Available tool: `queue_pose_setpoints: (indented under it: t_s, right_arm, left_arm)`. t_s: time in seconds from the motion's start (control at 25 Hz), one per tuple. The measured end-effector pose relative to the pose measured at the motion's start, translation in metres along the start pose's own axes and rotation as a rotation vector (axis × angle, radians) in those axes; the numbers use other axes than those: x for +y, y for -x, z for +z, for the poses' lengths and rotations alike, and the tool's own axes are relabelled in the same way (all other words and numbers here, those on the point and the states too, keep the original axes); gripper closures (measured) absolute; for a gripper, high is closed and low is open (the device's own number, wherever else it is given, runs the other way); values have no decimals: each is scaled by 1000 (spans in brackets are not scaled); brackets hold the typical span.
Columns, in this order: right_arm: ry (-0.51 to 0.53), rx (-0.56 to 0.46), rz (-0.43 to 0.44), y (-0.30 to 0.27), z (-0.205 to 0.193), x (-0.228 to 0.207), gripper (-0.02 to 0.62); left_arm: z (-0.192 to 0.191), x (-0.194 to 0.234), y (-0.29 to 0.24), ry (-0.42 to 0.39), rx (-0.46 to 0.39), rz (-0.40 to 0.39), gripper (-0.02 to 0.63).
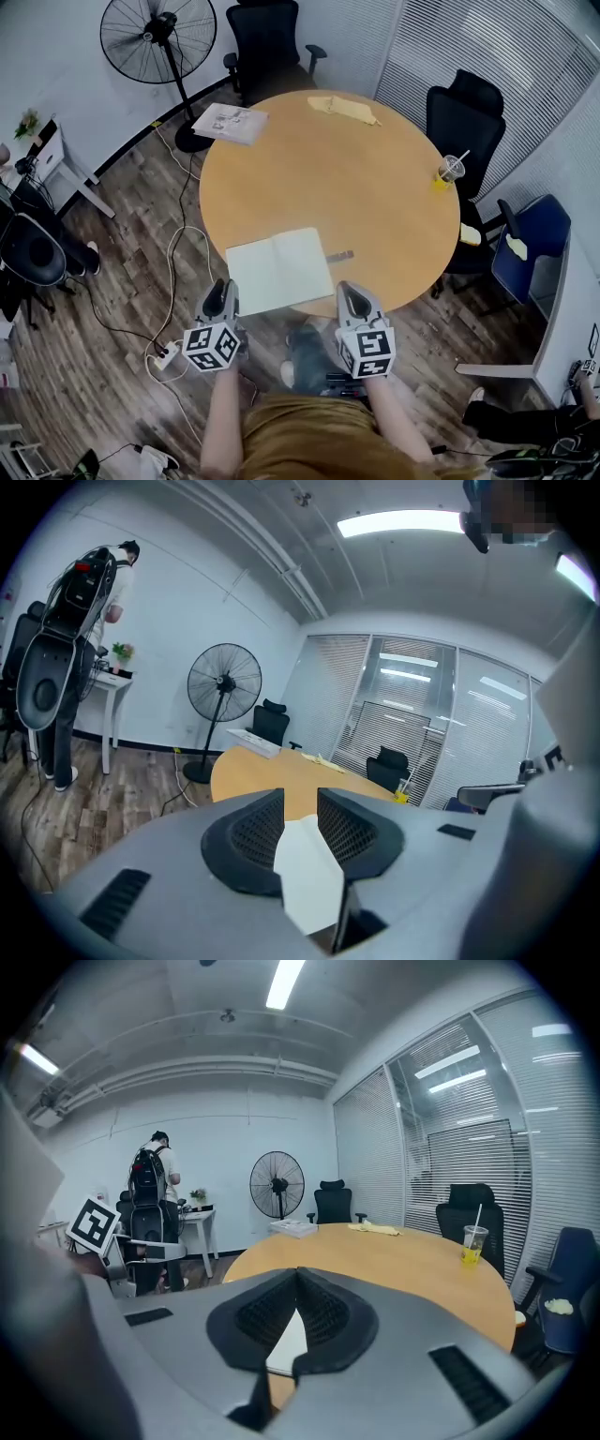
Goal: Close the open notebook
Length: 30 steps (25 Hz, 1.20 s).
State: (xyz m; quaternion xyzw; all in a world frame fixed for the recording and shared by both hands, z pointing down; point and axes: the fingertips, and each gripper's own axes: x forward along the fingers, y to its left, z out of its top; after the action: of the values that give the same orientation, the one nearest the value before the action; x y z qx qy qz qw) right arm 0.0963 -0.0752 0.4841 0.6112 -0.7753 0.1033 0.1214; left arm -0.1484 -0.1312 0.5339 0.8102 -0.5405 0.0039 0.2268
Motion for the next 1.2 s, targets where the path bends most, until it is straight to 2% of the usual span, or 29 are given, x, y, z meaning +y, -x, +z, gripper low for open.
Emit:
queue_pose_setpoints:
  t_s: [0.6,1.2]
  right_arm:
    - [20,111,82,-35,-30,7,583]
    - [42,216,141,-52,-68,16,584]
  left_arm:
    - [-34,22,-11,43,67,58,485]
    - [-87,39,-6,76,169,97,483]
